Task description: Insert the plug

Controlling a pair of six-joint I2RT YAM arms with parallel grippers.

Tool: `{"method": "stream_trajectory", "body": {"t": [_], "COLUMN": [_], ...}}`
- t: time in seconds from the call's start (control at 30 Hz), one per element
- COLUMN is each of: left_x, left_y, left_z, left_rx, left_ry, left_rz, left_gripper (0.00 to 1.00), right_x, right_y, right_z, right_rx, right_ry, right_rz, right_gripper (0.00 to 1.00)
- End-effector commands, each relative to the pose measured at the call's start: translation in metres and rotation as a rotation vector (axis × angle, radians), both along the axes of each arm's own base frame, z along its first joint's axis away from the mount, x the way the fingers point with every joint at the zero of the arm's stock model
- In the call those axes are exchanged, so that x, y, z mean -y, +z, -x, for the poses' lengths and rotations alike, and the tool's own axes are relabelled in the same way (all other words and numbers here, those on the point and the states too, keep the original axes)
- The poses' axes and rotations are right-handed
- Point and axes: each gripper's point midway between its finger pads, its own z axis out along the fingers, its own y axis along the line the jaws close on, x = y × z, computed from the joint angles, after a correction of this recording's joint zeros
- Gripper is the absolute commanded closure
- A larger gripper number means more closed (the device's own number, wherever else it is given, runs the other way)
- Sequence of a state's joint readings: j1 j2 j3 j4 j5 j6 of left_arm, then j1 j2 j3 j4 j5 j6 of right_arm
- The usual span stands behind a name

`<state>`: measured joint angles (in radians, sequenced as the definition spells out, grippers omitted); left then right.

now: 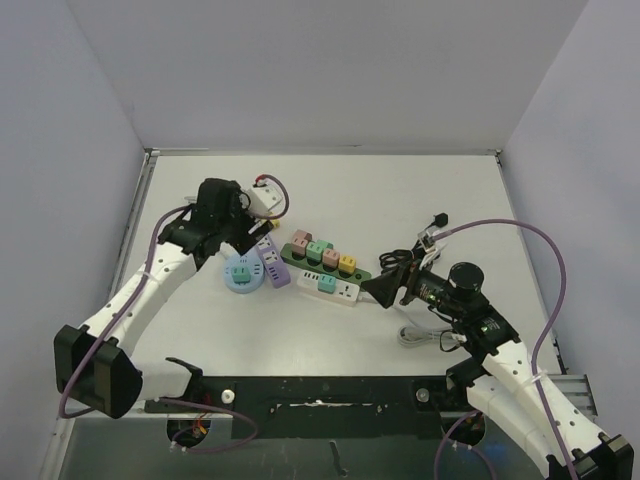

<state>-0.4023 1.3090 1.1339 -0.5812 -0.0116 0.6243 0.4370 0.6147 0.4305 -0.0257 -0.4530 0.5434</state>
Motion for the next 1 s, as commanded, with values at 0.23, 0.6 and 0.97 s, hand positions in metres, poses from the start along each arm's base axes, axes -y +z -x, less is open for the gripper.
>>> {"method": "stream_trajectory", "body": {"t": [0.23,0.6,0.97], "left_x": [0.024,0.029,0.040], "left_y": [0.043,-0.079,-0.125], "left_z": [-0.068,-0.131,-0.151], "left_rx": [0.106,-0.062,-0.143], "left_ry": [0.690,1.184,1.219], "left_rz": [0.735,0.686,0.648], "left_gripper": [0.22,0.31,0.40], "right_x": [0.017,0.022,0.026], "right_y": [0.023,0.008,-0.003], "right_z": [-0.021,-0.028,-0.025], "right_rx": [-0.060,-0.091,-0.119], "right_ry": [-0.194,-0.250,-0.269], "right_rz": [-0.055,-0.048,-0.039], "right_gripper": [0.19,0.20,0.20]}}
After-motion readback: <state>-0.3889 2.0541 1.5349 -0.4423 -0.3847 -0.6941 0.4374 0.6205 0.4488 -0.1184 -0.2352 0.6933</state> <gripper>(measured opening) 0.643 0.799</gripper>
